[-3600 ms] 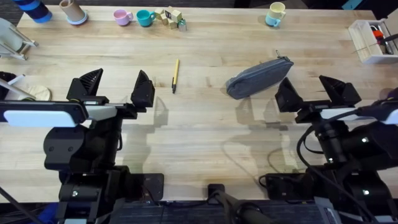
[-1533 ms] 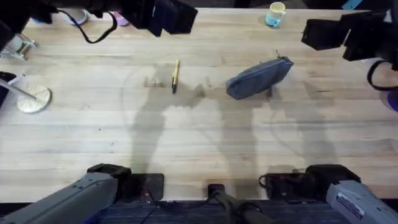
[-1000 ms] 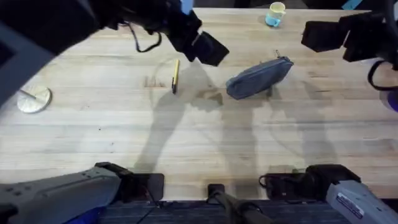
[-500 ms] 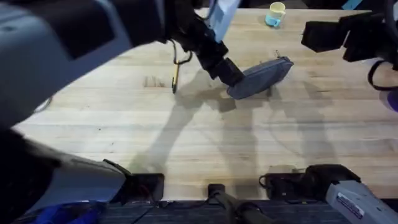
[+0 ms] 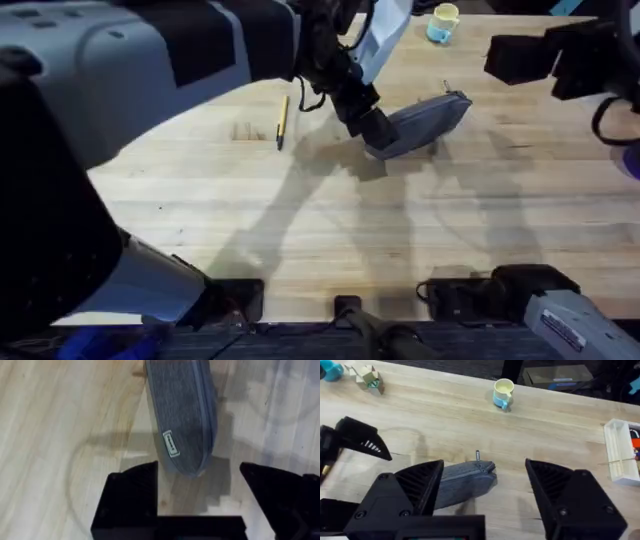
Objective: Unzip the bag, pick up the pens from the table one at a time and place them inside, then zip the bag closed.
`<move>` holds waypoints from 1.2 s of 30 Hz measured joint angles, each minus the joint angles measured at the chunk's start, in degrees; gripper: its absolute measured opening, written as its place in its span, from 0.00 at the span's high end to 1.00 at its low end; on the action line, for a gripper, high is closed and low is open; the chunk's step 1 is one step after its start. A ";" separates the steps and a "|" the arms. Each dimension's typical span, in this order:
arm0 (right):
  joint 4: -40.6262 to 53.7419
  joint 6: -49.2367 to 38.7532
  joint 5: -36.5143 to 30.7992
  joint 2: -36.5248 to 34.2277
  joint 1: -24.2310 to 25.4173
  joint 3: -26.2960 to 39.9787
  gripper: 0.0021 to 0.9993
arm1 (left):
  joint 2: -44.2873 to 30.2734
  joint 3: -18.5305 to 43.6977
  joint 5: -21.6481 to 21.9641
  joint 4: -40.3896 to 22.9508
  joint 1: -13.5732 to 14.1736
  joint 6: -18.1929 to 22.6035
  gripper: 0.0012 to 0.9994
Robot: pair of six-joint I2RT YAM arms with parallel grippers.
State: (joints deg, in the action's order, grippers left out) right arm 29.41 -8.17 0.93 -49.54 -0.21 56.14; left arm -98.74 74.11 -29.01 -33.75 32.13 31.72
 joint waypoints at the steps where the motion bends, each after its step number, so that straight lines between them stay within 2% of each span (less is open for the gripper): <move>1: -0.02 -0.04 0.00 -0.02 0.00 0.00 0.00 | 0.00 0.00 0.14 0.45 0.23 0.45 0.00; 11: -0.02 -0.91 0.00 -1.09 0.00 0.02 0.00 | -4.85 0.11 0.71 2.02 1.11 1.62 0.00; 23: -0.02 -1.77 0.00 -1.09 0.00 0.02 0.00 | -7.49 0.11 0.76 6.20 1.18 1.97 0.01; 31: -0.02 -1.77 0.00 -1.09 0.00 0.02 0.00 | -8.13 0.11 0.95 7.58 2.23 1.98 0.00; 36: -0.02 -1.79 0.00 -1.09 0.00 0.02 0.00 | -8.13 0.11 0.98 7.64 2.75 2.17 0.11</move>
State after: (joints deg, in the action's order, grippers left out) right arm 29.39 -9.96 0.93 -50.63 -0.21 56.16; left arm -106.87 74.22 -28.03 -26.11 34.88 33.89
